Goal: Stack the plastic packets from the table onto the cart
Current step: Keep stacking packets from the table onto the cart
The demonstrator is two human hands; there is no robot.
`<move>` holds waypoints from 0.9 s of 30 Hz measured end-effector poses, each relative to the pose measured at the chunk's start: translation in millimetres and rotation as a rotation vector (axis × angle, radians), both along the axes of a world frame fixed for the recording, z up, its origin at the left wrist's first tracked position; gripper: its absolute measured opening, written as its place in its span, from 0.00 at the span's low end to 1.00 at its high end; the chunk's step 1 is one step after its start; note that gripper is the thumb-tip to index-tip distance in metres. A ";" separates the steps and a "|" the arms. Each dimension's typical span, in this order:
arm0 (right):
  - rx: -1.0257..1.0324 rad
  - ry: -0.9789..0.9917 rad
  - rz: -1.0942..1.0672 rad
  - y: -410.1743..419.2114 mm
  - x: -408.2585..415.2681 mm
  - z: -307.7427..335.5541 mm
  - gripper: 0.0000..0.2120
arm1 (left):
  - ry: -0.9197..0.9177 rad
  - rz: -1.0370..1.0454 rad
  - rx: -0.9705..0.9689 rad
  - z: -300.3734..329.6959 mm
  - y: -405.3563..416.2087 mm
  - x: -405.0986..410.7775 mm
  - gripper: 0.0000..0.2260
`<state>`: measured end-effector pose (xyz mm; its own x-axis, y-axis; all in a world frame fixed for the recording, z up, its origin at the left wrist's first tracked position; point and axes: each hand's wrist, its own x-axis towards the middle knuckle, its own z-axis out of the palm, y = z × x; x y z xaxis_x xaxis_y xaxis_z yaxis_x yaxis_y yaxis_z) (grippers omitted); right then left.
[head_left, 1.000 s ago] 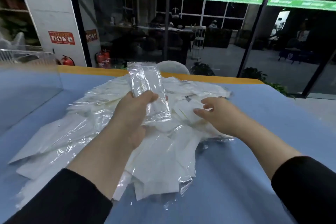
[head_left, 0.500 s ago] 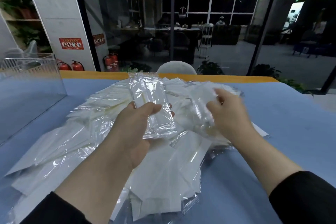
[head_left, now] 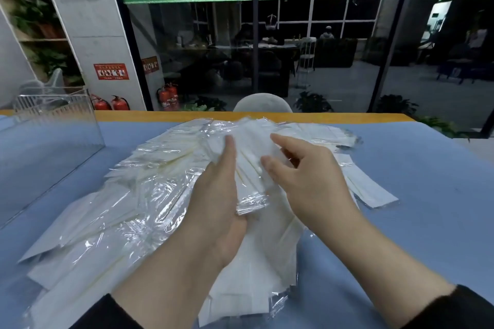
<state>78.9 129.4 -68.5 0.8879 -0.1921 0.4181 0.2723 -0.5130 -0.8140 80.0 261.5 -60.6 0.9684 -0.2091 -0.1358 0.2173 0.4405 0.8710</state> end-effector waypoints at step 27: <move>-0.515 0.592 -0.260 -103.0 34.3 -26.9 0.45 | -0.165 0.065 0.222 -5.3 4.0 0.8 0.12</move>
<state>113.2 26.4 -95.4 0.9427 -0.3335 -0.0128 -0.3061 -0.8488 -0.4311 80.8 265.5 -66.0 0.9917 -0.1281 -0.0105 0.0416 0.2430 0.9691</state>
